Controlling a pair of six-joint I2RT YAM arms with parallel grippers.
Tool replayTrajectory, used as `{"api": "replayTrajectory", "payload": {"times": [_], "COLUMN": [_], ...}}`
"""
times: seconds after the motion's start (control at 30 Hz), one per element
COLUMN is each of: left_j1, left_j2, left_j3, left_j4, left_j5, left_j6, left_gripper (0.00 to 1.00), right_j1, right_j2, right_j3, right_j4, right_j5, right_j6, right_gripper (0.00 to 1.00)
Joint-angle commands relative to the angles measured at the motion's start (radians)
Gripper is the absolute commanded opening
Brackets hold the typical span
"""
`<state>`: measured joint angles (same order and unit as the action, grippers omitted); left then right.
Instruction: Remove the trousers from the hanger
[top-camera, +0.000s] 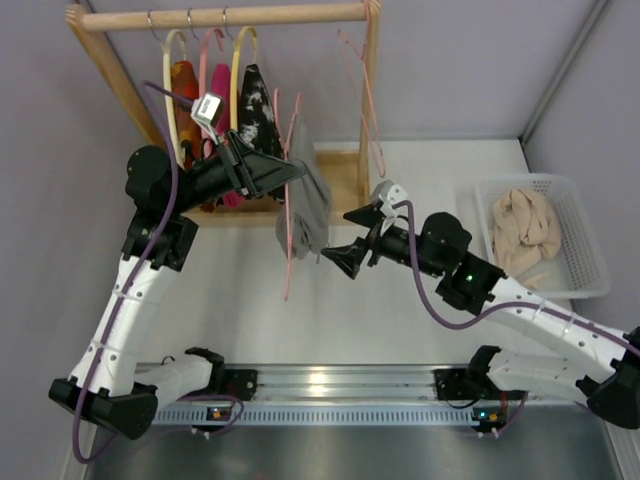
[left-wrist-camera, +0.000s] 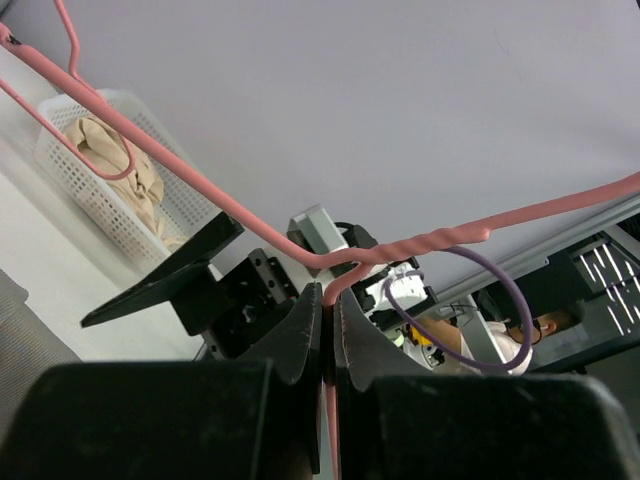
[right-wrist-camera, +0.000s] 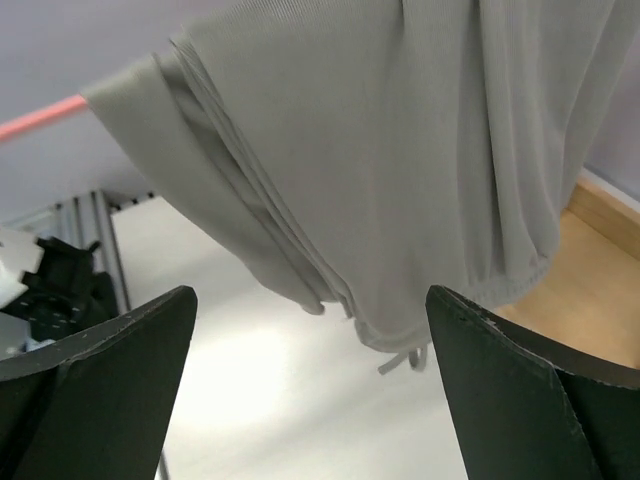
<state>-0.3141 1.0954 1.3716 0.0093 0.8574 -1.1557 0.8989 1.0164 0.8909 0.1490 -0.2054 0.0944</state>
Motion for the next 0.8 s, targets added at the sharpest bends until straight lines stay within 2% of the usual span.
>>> {"api": "replayTrajectory", "payload": {"times": [0.0, 0.23, 0.77], "left_j1": [-0.005, -0.017, -0.031], "left_j2": [-0.009, -0.015, -0.017], "left_j3": [0.073, 0.08, 0.078], "left_j4": [0.152, 0.156, 0.17], "left_j5": [0.022, 0.032, 0.04], "left_j6": [-0.004, -0.007, -0.006], "left_gripper": [0.0, 0.0, 0.0], "right_j1": [0.009, 0.012, 0.066], "right_j2": [0.03, 0.103, 0.14], "right_j3": [0.0, 0.037, 0.079], "right_j4": [0.156, 0.25, 0.244], "right_j5": [0.041, 0.015, -0.126], "right_j6": [-0.117, -0.131, -0.22], "right_gripper": [0.99, 0.99, 0.99]}}
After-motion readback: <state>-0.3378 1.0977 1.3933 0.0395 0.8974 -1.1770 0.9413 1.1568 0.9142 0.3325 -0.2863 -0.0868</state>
